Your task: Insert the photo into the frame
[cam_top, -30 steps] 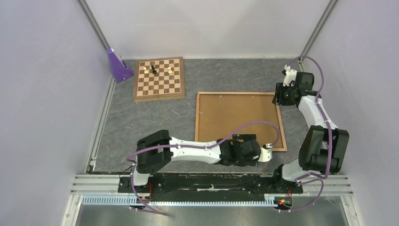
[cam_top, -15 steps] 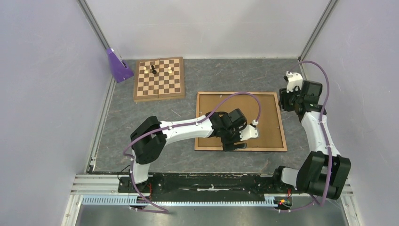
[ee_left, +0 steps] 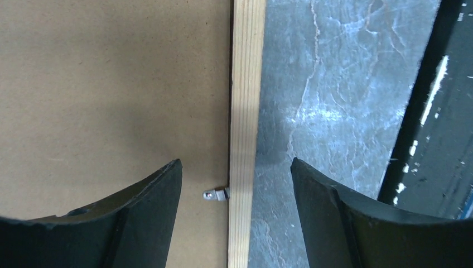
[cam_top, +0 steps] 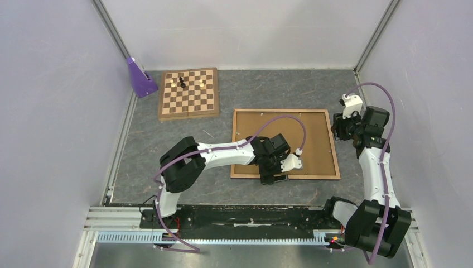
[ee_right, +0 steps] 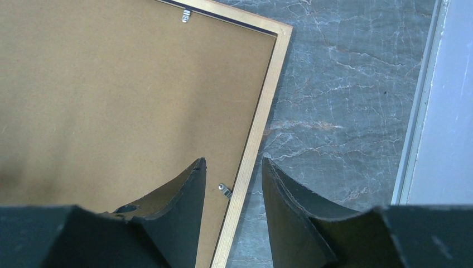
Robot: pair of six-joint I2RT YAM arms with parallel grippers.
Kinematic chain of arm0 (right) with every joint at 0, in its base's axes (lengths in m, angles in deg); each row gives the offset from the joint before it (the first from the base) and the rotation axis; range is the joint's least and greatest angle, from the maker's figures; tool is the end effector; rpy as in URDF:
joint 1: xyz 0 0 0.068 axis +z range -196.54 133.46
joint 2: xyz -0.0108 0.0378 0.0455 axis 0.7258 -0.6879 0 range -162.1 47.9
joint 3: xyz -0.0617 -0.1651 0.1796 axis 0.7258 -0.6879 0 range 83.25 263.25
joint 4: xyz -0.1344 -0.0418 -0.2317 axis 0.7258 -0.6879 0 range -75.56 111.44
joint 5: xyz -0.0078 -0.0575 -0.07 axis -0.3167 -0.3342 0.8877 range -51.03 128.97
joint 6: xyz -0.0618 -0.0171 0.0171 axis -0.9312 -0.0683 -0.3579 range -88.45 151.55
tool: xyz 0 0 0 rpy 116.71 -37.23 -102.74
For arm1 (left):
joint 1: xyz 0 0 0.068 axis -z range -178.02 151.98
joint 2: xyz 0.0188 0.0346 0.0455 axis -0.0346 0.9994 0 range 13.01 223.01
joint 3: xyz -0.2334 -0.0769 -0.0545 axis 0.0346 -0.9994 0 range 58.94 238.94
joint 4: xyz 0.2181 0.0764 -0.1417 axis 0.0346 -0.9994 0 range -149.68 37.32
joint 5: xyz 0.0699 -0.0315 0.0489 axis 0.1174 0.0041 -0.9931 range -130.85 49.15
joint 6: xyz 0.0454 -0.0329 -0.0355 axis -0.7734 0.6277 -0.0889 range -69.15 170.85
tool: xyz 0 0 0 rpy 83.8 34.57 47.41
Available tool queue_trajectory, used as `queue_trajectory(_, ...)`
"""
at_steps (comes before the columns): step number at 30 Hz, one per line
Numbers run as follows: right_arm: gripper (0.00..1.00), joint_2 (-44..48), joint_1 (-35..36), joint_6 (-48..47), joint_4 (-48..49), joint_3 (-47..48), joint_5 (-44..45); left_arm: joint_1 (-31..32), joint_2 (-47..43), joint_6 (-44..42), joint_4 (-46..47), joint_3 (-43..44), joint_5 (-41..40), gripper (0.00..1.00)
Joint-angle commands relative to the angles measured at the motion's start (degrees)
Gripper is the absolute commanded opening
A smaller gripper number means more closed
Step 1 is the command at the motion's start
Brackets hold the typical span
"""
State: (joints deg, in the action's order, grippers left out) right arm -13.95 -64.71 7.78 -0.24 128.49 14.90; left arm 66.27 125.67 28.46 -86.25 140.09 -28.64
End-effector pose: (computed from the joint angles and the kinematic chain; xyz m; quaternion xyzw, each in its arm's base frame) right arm 0.2569 -0.0618 0.2358 -0.1338 0.8746 0.0226 0.4654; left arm 0.1701 -0.3788 0.1409 0.6830 0.6904 -0.1737 0.1632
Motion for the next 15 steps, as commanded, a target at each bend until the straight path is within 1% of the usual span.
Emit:
queue_trajectory(1,0.45,1.26,-0.2,-0.68,0.06,-0.15,-2.31,-0.23,2.23,-0.42,3.49,0.01,-1.31,0.77)
queue_trajectory(4,0.44,1.46,-0.2,-0.75,-0.55,-0.05,-2.35,-0.2,2.54,-0.12,3.98,-0.27,-1.13,0.74)
queue_trajectory(7,0.44,1.74,-0.24,-0.93,-0.59,-0.06,-2.12,-0.17,2.04,0.41,4.75,-1.14,-1.67,0.69)
queue_trajectory(11,0.44,1.61,-0.33,-1.01,-0.58,0.12,-1.99,0.09,1.39,2.17,5.95,-2.91,-2.93,0.59)
queue_trajectory(15,0.44,1.44,-0.55,-1.05,-0.62,0.21,-1.82,2.38,-0.01,3.01,7.91,-6.3,-6.17,0.57)
